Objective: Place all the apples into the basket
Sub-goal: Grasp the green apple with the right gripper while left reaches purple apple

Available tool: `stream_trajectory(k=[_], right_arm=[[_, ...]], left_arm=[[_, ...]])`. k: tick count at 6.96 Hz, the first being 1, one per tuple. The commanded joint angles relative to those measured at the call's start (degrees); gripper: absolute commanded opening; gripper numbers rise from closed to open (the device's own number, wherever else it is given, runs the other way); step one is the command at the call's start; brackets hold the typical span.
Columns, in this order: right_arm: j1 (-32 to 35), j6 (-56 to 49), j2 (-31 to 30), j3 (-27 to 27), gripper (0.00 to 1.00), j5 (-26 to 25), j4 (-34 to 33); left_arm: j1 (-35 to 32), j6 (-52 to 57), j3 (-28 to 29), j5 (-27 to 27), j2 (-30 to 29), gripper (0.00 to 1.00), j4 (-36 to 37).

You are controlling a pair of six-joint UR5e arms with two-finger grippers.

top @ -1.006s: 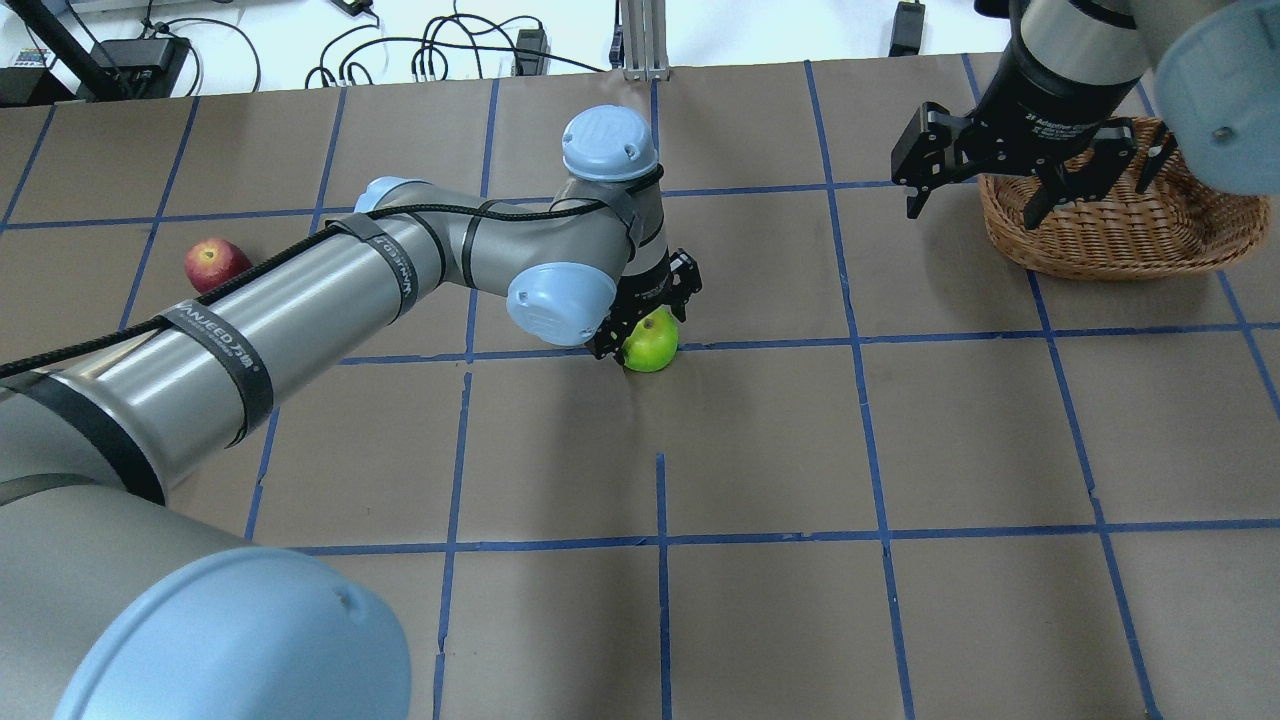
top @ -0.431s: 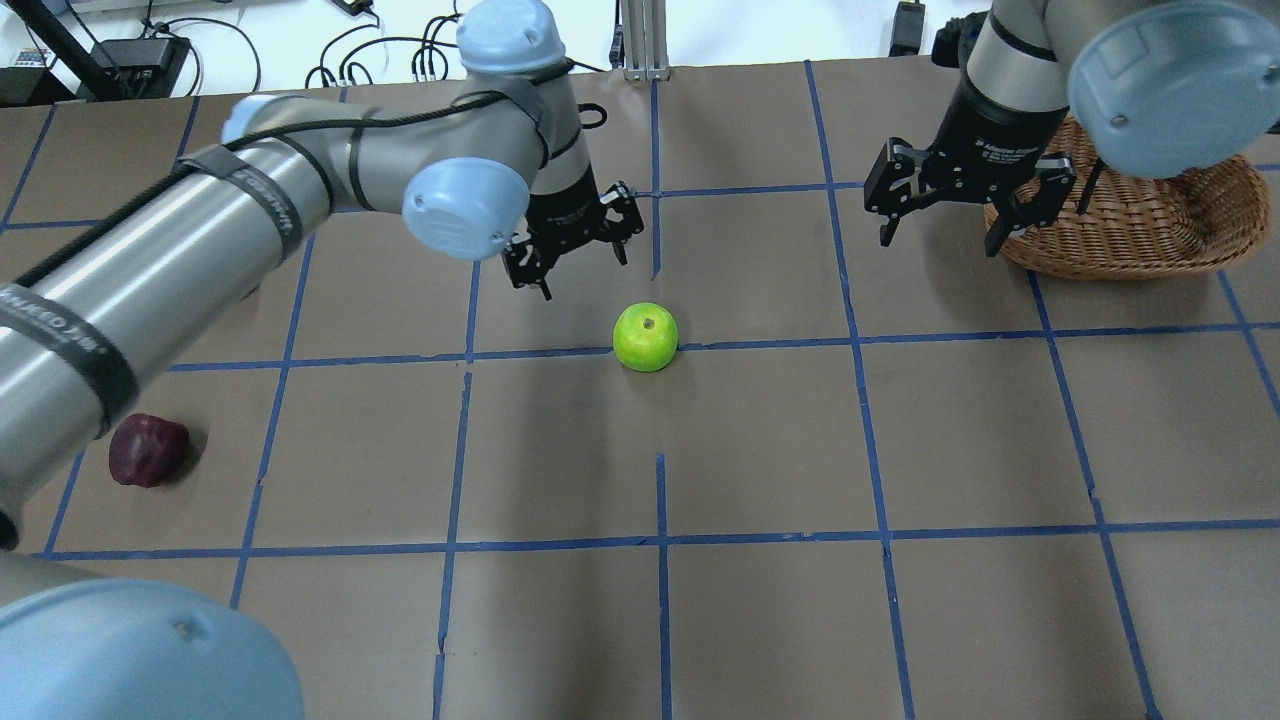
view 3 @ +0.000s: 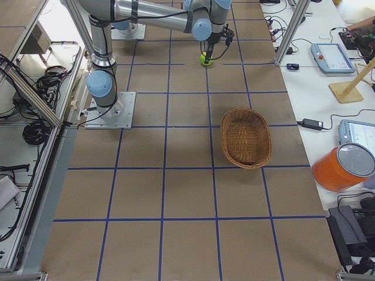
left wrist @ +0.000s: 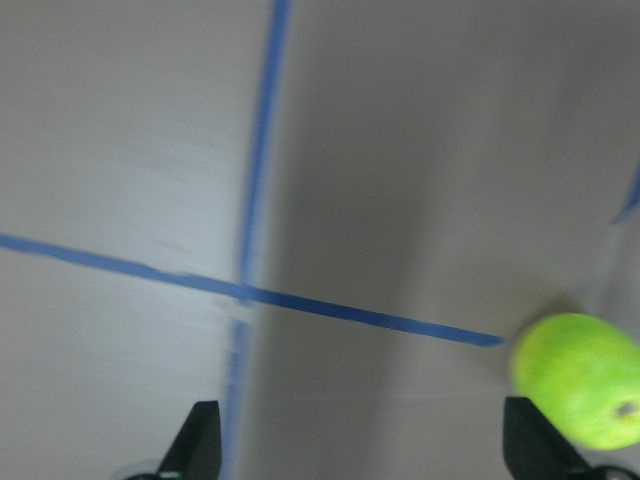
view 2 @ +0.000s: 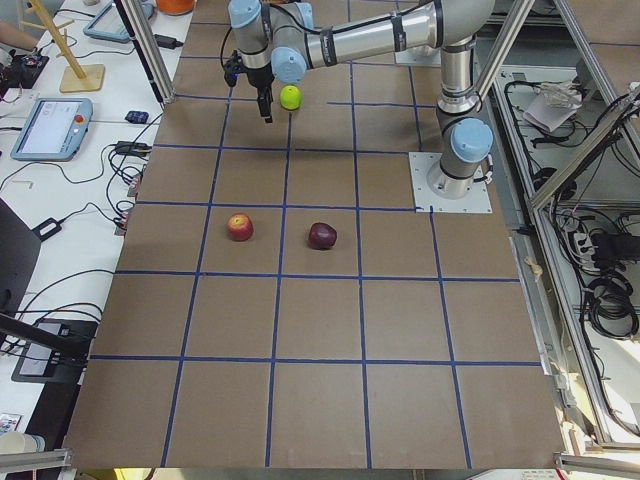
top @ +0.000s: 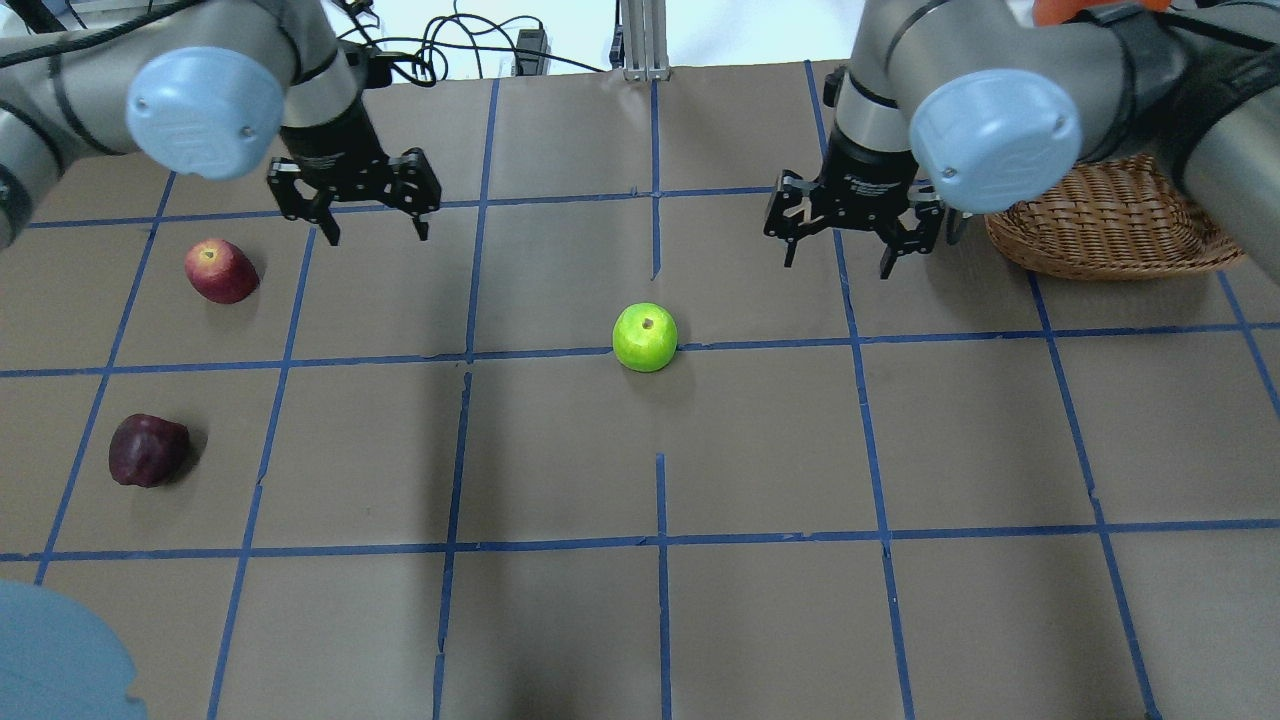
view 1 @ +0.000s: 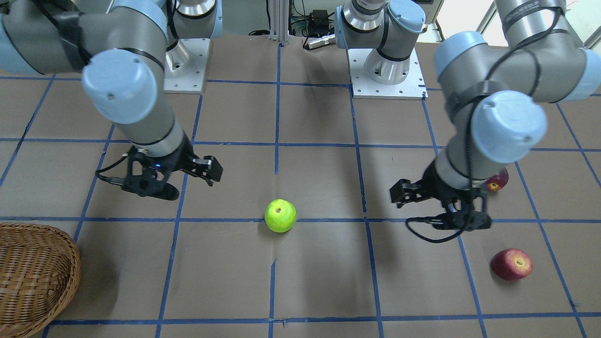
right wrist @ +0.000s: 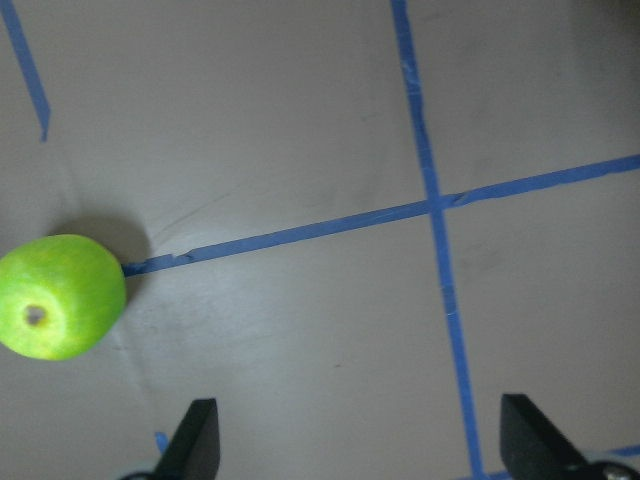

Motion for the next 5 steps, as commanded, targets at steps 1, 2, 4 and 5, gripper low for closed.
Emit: stream_trajectory(k=[1,2,4,5], right_arm=[[8.5,9.5,7.8,-0.1,1.00,0.1,-11.0],[10.2,12.0,9.6,-0.7,1.00,0.3,-11.6],[11.8,11.9,12.1,-0.6,1.00,3.2,-16.6],[11.8,11.5,13.0,-0.6,1.00,4.5,-17.4]], left_arm=[[13.3,30.0,-4.4,1.5,2.4,1.00,0.3],[20.2,39.2,-7.2,1.3,2.7,1.00,2.6],[29.4,50.8,-15.5,0.8,2.1,1.00,10.8],[33.1,53.7,-21.2,0.5,1.5,1.00,19.4]])
